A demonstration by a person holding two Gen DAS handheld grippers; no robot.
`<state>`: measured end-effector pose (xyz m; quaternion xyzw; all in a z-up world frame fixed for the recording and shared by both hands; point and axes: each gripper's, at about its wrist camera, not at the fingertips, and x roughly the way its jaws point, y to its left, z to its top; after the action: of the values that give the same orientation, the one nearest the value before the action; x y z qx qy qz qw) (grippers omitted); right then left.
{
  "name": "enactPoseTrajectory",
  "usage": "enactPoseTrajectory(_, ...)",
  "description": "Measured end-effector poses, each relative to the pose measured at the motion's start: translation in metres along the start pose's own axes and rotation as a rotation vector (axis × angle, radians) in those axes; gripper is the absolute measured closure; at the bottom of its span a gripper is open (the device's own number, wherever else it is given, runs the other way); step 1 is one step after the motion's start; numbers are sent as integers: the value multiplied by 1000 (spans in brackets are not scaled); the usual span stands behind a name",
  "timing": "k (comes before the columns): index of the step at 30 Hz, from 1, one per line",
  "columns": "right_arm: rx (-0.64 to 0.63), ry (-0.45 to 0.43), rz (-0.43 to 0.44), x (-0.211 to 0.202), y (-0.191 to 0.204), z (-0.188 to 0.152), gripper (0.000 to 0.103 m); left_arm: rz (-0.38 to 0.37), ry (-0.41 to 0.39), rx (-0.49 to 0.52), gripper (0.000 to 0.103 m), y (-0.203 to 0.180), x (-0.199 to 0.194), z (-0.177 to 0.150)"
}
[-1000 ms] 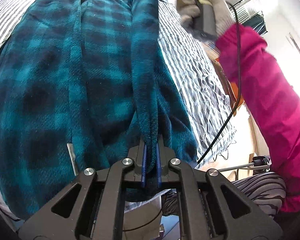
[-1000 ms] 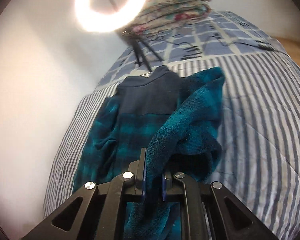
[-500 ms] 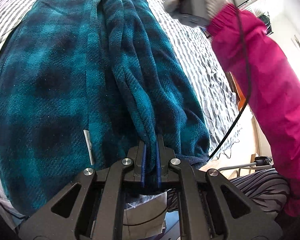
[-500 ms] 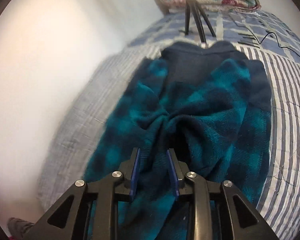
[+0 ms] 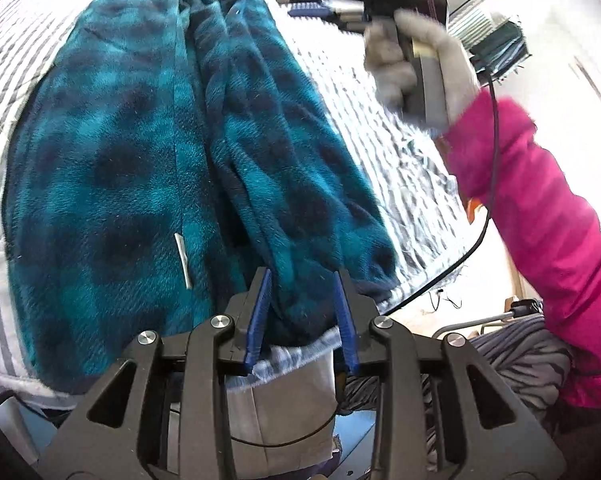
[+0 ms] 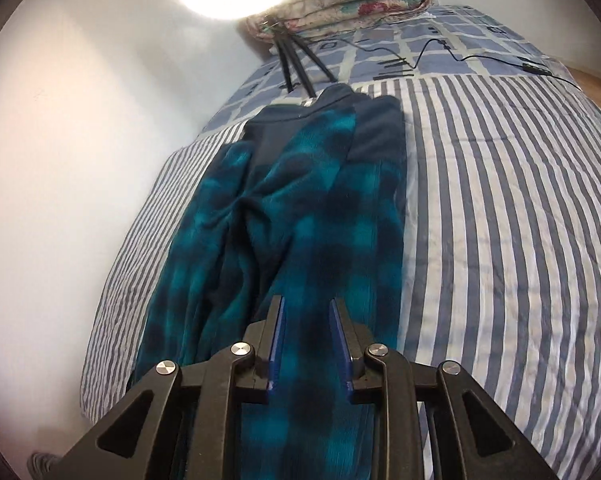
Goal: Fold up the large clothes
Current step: 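Move both open tools to the hem of the narrowed jacket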
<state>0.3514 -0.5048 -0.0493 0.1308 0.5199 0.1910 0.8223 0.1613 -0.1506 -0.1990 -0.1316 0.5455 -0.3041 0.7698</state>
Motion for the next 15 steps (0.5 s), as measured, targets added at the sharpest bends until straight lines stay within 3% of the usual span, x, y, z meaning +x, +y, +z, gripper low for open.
enactPoseTrajectory(7,-119,16,-24,-30,27,-73,79,-26,-75,53,72,0,-41,-12)
enactPoseTrajectory(11,-144,37,12,-21,47,-107,79,58,-135,49,72,15,-58,-12)
enactPoseTrajectory(13,-193,90,30,-6,67,-128,79,95,-171,20,72,28,-70,-13)
enactPoseTrajectory(15,-298,160,-3,14,88,-151,78,126,-199,-8,72,41,-79,-12)
